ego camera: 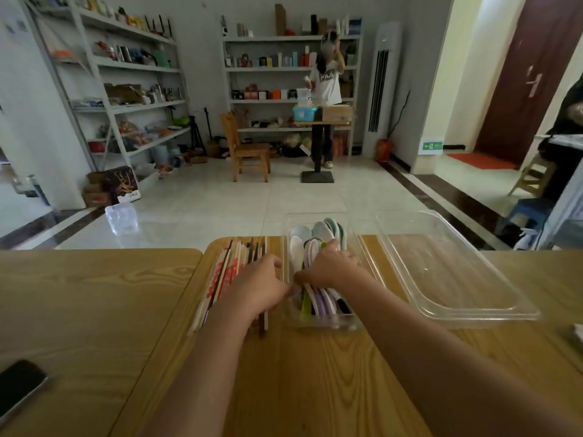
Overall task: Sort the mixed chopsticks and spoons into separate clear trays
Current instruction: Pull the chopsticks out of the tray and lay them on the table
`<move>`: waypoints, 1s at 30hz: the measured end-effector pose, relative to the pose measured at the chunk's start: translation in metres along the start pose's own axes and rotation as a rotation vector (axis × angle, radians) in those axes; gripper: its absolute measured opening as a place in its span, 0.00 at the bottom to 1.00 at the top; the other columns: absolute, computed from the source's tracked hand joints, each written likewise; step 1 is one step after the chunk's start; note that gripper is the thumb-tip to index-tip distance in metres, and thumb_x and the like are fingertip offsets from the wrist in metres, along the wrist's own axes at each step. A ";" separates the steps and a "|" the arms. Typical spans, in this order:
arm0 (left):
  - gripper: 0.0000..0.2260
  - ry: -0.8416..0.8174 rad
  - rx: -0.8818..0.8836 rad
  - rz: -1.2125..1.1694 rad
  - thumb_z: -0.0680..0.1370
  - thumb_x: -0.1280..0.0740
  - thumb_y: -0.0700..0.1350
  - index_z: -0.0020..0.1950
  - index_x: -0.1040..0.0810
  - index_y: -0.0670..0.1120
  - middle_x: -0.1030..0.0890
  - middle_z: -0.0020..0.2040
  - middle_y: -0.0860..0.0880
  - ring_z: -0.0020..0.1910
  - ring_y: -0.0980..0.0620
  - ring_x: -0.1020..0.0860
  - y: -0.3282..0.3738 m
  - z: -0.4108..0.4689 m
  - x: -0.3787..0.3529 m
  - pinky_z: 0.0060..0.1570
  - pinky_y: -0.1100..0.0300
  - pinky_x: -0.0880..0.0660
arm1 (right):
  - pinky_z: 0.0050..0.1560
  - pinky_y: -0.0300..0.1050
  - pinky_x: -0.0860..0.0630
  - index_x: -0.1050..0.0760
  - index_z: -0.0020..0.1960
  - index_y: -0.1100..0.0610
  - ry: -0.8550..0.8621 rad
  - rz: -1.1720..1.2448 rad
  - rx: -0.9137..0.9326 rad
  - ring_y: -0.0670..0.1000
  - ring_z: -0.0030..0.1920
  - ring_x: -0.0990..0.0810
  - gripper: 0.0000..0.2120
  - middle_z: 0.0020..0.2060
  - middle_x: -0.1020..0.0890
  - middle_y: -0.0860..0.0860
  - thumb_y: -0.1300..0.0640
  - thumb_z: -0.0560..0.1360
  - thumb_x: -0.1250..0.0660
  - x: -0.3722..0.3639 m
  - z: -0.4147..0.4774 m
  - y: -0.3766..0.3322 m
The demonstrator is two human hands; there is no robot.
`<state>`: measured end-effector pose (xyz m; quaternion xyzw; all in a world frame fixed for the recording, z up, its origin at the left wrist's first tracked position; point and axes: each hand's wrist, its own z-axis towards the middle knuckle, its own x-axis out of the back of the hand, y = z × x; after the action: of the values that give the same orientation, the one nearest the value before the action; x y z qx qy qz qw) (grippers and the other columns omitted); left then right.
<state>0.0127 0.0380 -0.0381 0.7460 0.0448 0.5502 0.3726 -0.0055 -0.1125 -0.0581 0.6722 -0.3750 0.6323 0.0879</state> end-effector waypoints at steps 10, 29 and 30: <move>0.28 -0.022 -0.019 -0.051 0.77 0.29 0.48 0.74 0.34 0.47 0.25 0.45 0.55 0.43 0.54 0.19 -0.001 -0.006 0.003 0.45 0.58 0.21 | 0.42 0.46 0.20 0.27 0.55 0.63 0.076 0.198 0.015 0.53 0.43 0.20 0.21 0.42 0.22 0.55 0.55 0.69 0.24 0.034 0.013 0.017; 0.29 -0.073 -0.004 -0.118 0.77 0.29 0.46 0.75 0.35 0.46 0.22 0.53 0.49 0.45 0.51 0.19 -0.007 0.004 -0.001 0.51 0.52 0.20 | 0.69 0.62 0.32 0.71 0.77 0.53 0.143 0.300 -0.142 0.66 0.71 0.35 0.61 0.73 0.38 0.65 0.36 0.66 0.29 0.000 0.020 -0.016; 0.28 -0.076 -0.001 -0.128 0.77 0.29 0.46 0.75 0.35 0.46 0.22 0.53 0.49 0.45 0.51 0.19 -0.008 0.005 0.000 0.52 0.52 0.20 | 0.69 0.62 0.33 0.72 0.77 0.53 0.113 0.262 -0.133 0.66 0.71 0.36 0.61 0.73 0.39 0.66 0.37 0.66 0.29 0.000 0.023 -0.018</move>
<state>0.0193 0.0409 -0.0435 0.7617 0.0779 0.4966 0.4088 0.0235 -0.1131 -0.0558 0.5736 -0.4951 0.6488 0.0700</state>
